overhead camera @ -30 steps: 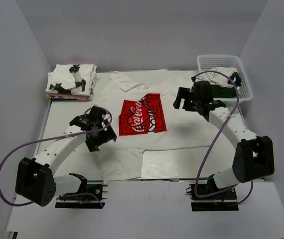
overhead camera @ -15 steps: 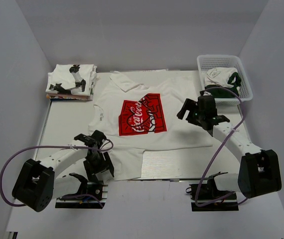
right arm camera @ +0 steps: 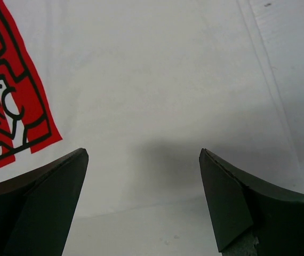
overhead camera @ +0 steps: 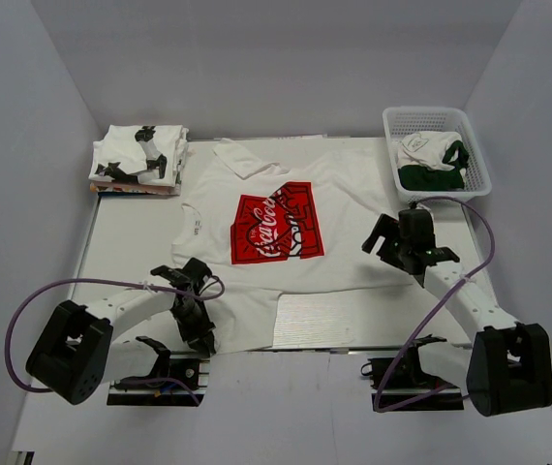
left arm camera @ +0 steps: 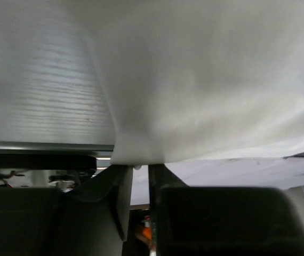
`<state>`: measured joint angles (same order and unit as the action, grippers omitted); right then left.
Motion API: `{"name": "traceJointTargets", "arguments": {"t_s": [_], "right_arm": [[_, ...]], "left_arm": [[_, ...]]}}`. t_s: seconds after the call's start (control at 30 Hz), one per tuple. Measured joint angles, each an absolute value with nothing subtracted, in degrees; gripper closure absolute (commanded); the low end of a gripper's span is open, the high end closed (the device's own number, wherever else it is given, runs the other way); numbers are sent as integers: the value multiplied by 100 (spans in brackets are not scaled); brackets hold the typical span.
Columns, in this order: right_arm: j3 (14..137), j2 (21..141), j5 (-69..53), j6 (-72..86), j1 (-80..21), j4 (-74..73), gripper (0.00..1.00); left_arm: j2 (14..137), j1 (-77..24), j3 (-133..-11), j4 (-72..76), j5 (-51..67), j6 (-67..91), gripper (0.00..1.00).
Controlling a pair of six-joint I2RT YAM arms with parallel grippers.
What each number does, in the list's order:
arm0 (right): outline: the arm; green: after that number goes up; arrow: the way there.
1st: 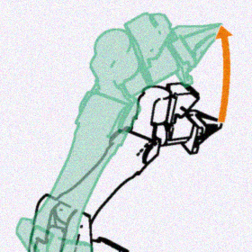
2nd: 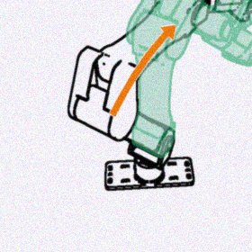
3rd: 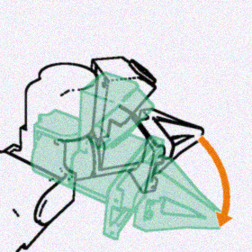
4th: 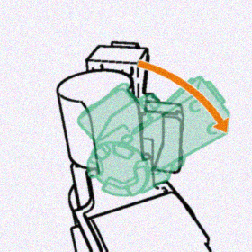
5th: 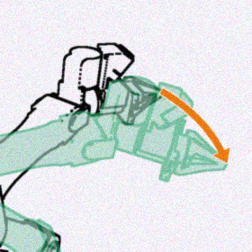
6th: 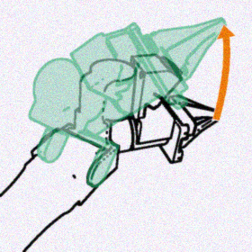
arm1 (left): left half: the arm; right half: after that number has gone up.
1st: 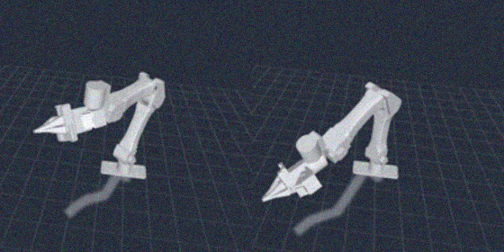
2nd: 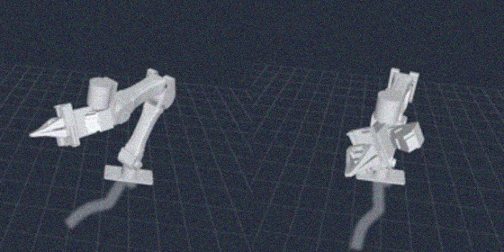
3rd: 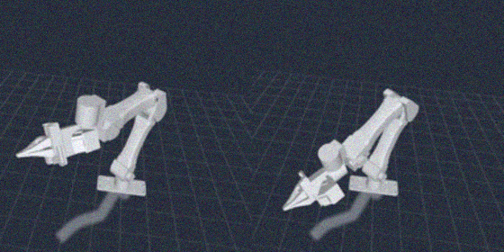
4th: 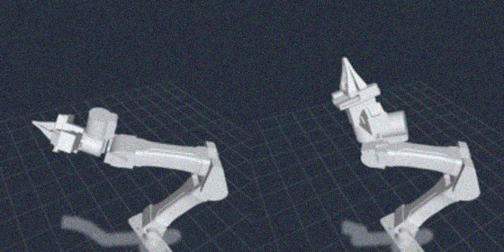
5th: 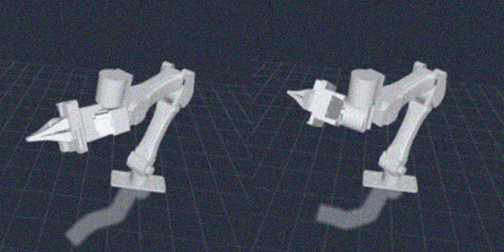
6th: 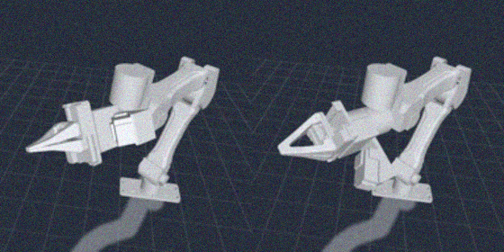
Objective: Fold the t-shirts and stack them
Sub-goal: Grap the side of the flattened tshirt closest away from the robot with both arms
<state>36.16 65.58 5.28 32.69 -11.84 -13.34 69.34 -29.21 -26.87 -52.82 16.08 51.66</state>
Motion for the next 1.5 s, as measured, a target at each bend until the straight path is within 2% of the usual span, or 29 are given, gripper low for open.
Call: {"name": "traceJointTargets", "arguments": {"t_s": [0.3,0.53,0.6,0.67,0.7,0.73,0.77,0.8,0.83,1.0,1.27,1.5], "right_arm": [[3013,6233,567,3374,-939,-1900,10],[2783,6182,851,3551,-711,-2121,10],[2759,6265,913,3570,-633,-2082,15],[2777,6401,961,3570,-556,-1944,27],[2794,6482,985,3570,-523,-1879,48],[2818,6578,1011,3579,-491,-1776,63],[2823,6667,1002,3546,-469,-1695,75],[2832,6737,1007,3562,-445,-1656,93],[2827,6746,1011,3581,-419,-1603,100],[2687,6399,1009,3592,-386,-1872,100],[2491,4292,934,3885,-386,-3094,100],[2585,4073,869,4165,-386,-3876,100]], "left_arm": [[7000,-3024,-2941,-5426,1682,4895,100],[6995,-3026,-4224,-5033,1929,4584,100],[6993,-3022,-4364,-4978,2067,4517,100],[6989,-3022,-4410,-5002,2196,4449,100],[6980,-3022,-4410,-5043,2244,4421,100],[6965,-3022,-4410,-5111,2303,4399,100],[6934,-3022,-4410,-5168,2355,4386,100],[6890,-3022,-4405,-5216,2403,4372,100],[6816,-3022,-4397,-5273,2475,4366,100],[6342,-3022,-4224,-5605,2886,4348,100],[5671,-3022,-4029,-6071,3428,4318,100],[5437,-3022,-4108,-6016,3848,4292,100]]}}
